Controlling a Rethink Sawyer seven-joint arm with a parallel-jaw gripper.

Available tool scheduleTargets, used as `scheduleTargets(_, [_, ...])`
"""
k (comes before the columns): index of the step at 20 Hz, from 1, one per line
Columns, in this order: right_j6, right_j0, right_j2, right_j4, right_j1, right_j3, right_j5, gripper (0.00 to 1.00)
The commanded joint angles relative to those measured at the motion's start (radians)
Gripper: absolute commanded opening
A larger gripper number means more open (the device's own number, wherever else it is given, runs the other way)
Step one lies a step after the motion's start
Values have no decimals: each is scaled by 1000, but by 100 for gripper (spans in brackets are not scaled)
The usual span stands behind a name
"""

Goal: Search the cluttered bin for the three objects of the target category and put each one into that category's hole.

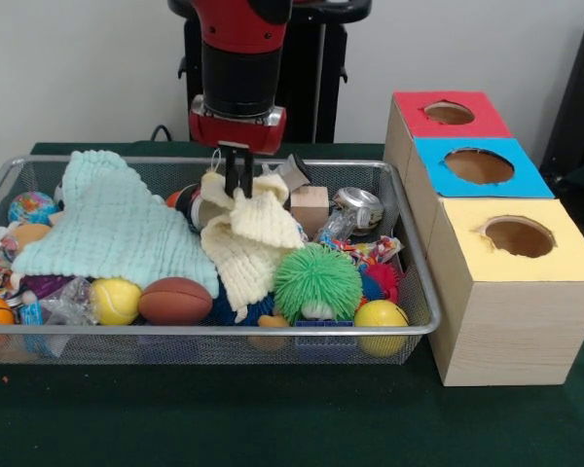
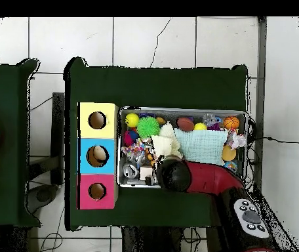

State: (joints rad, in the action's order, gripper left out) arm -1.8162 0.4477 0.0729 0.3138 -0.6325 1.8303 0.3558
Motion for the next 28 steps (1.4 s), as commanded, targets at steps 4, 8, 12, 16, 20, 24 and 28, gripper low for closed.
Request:
scheduleTargets(4, [85, 58, 109, 98, 25, -67, 21, 0])
scheduleTargets(8, [70, 69, 132, 116, 24, -59, 23, 100])
scheduleTargets(12, [63, 76, 137, 110, 26, -54, 29, 100])
scheduleTargets(16, [59, 87, 155, 109, 25, -49, 10, 100])
scheduleTargets(20, [54, 83, 155, 102, 6, -43, 35, 100])
scheduleTargets(24, [23, 40, 133, 57, -75, -17, 129, 100])
scheduleTargets(28, [-11, -22, 106, 0, -174, -5, 274, 100])
